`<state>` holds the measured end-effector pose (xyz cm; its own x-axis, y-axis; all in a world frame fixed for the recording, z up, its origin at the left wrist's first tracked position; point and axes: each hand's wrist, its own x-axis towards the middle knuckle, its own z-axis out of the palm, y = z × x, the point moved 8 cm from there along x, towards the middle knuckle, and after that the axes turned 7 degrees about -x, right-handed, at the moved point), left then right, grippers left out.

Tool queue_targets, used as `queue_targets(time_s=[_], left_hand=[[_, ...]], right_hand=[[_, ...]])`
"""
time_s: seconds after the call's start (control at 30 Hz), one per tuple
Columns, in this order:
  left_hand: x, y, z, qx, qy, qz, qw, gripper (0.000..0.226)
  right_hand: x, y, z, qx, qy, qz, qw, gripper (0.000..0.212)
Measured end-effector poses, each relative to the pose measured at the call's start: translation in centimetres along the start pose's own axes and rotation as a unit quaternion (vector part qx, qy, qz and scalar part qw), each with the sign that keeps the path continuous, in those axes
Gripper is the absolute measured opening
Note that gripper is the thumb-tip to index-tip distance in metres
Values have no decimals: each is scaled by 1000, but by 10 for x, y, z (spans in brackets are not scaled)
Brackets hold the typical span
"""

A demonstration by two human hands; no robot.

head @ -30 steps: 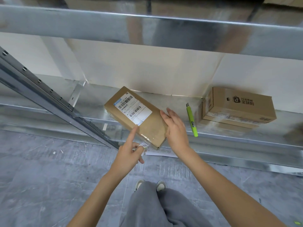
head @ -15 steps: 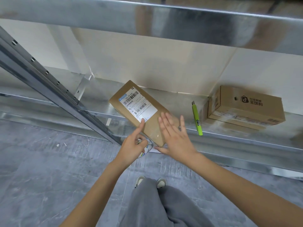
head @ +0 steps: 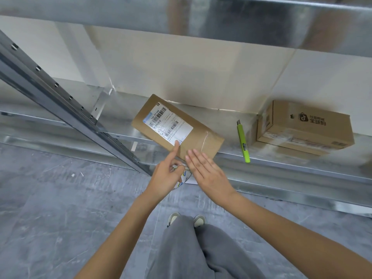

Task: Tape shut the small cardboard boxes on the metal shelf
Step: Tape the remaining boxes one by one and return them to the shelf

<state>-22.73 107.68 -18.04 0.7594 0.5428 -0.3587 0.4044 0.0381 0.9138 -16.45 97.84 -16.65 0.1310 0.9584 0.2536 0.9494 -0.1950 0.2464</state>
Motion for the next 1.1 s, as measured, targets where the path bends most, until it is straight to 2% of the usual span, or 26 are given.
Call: queue_targets(time_s=[0.07,0.13,0.23,0.27,0.33,0.4,0.5,0.57,0.63,0.73,0.8,0.87,1.0,1.1], left_hand=[[-1,1,0,8,-2,-1,1000,77],[-1,2,-1,17,0,-8,1000,78],[-2,6,0,25,2,-2,1000,79],[-4,8,-1,20,5,3,1000,80],[-12,13,-1,-23,0,15,1000,82],[-25,21,-4,-71,0,38,997,84],[-47,37,-17,-46,61,105,992,81],[-56,55,-22,-18,98,154,983,60],[-54,77,-22,25,114,202,973,29],[-34,107,-10,51,68,225,971,21],[-15,123,5,60,15,218,974,24],[4,132,21,61,-30,195,978,21],[30,145,39,22,-54,145,988,16],[39,148,33,-72,-24,94,993,13]], right_hand=[[1,0,-2,15,9,-14,1000,54],[1,9,2,46,-15,-21,999,56],[4,51,17,124,-116,102,980,105],[3,64,21,167,-143,150,964,114],[1,81,28,286,-164,210,920,119],[2,91,25,383,-136,249,879,116],[1,98,23,500,-111,314,800,106],[1,100,26,577,-115,343,733,96],[1,102,28,621,-161,353,681,88],[3,107,29,647,-202,344,649,67],[3,116,29,654,-183,365,637,42],[4,125,25,655,-146,384,635,33],[8,136,13,615,-70,369,694,59],[13,132,3,549,-62,335,764,91]])
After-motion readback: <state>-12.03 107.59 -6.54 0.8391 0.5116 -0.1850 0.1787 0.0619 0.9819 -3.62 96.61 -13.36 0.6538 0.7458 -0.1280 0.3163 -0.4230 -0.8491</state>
